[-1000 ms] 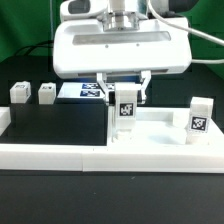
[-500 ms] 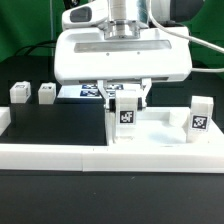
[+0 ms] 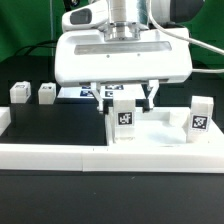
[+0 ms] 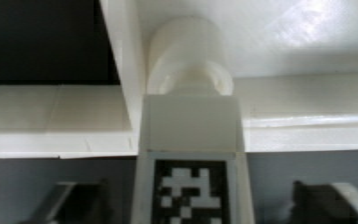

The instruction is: Assemble square table

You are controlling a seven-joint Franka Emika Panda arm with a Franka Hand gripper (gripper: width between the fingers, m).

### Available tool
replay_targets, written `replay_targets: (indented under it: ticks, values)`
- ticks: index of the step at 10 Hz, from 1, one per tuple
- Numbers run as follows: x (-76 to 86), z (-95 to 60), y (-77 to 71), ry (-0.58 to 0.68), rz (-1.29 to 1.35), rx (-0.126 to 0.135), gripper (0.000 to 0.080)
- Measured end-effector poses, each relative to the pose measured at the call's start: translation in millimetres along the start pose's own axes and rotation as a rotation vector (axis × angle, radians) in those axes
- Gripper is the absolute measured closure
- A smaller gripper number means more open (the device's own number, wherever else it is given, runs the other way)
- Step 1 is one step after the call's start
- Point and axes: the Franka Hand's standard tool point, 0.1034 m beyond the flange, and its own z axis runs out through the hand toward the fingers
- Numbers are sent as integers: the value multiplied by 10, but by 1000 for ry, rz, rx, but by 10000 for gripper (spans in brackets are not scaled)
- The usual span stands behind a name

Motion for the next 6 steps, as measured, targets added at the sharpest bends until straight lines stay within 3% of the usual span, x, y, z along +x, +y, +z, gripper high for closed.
replay_targets:
  ticks: [1, 6]
  values:
    - [-1, 1, 0, 0, 0, 0, 179]
    - [-6, 4, 0, -1, 0, 0, 150]
